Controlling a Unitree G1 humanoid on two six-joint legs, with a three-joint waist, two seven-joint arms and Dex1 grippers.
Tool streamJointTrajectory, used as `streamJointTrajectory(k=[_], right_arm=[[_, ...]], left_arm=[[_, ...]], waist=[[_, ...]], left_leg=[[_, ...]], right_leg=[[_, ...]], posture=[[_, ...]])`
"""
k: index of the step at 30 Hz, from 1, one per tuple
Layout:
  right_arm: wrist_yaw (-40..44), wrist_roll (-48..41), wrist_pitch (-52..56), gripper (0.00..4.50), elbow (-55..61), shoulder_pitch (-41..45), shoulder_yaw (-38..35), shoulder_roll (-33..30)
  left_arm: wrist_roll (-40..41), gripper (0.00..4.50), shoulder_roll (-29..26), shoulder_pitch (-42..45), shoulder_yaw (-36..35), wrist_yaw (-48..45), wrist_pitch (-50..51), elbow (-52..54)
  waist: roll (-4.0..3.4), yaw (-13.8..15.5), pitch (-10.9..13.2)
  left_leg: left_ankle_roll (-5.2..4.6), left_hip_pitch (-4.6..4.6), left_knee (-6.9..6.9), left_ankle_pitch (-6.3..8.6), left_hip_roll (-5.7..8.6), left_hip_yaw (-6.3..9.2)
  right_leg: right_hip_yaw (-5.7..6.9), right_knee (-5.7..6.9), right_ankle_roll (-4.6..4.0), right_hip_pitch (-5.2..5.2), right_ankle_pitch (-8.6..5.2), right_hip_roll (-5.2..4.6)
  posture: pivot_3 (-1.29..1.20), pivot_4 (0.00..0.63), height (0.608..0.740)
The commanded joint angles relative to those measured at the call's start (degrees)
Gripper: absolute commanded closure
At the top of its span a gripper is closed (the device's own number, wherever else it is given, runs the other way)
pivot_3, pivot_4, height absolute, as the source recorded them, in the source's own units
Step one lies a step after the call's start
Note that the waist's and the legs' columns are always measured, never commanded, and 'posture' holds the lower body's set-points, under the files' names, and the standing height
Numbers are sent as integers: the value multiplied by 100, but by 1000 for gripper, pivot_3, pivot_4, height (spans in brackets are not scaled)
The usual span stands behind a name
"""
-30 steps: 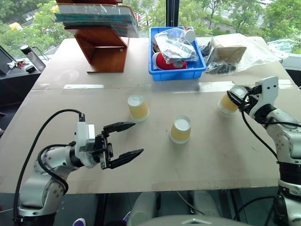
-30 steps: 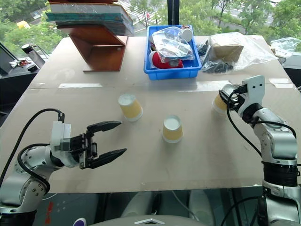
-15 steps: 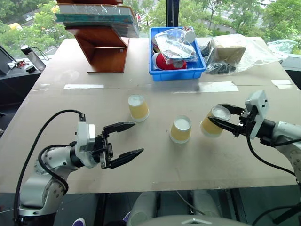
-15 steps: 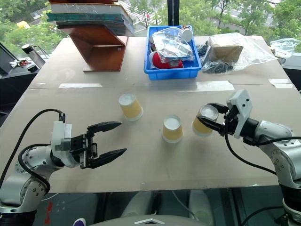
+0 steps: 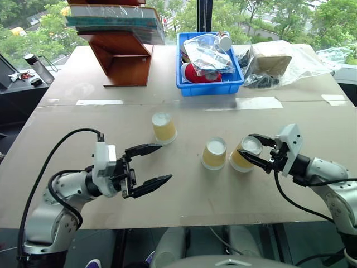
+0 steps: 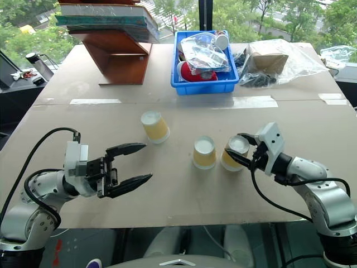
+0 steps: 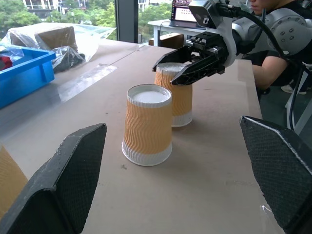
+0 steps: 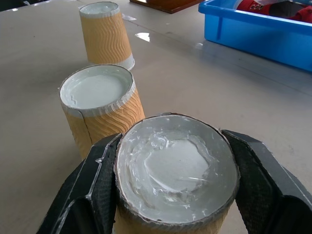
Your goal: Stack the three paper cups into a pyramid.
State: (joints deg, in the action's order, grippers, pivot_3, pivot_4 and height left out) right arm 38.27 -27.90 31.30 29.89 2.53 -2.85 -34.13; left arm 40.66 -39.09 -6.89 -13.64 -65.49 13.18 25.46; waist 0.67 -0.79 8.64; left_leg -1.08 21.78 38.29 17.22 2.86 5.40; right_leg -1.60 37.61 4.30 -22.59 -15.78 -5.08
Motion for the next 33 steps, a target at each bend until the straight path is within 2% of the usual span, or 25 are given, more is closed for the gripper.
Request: streamJointTrajectory(k=[1,16,28,30,32,33], right_arm=[[-54,87,-230,1566,112,-49,-45,51],[-447,392,-141,1566,371,40,299,331],[-394,468,120,1566,514,230,455,112],[-370,472,124,1014,483,302,439,101],[-377,498,99,239,469,370,408,94],[-390,507,95,113,466,402,384,89]], left_arm=[[58,0,-59,69,-38,42,1,174],[72,0,-53,114,28,116,86,238],[49,0,-43,152,45,155,133,251],[49,0,-47,151,46,168,140,252],[51,0,-54,147,47,178,148,253],[52,0,-57,144,46,187,158,252]], waist=[[0,1,0],[1,-4,-1],[1,-1,-1],[1,-4,-1],[1,-5,-1],[1,-3,-1]], left_leg=[[0,0,0,0,0,0],[0,-2,0,0,0,1],[0,-2,0,0,0,1],[0,-1,0,0,0,0],[0,-2,0,0,0,0],[0,-2,0,0,0,1]], right_leg=[[0,0,0,0,0,0],[0,2,0,0,0,1],[0,1,0,0,0,1],[0,1,0,0,0,1],[0,1,0,0,0,1],[1,2,0,0,0,1]], posture=[[0,150,740],[0,150,740],[0,150,740],[0,150,740],[0,150,740],[0,150,740]])
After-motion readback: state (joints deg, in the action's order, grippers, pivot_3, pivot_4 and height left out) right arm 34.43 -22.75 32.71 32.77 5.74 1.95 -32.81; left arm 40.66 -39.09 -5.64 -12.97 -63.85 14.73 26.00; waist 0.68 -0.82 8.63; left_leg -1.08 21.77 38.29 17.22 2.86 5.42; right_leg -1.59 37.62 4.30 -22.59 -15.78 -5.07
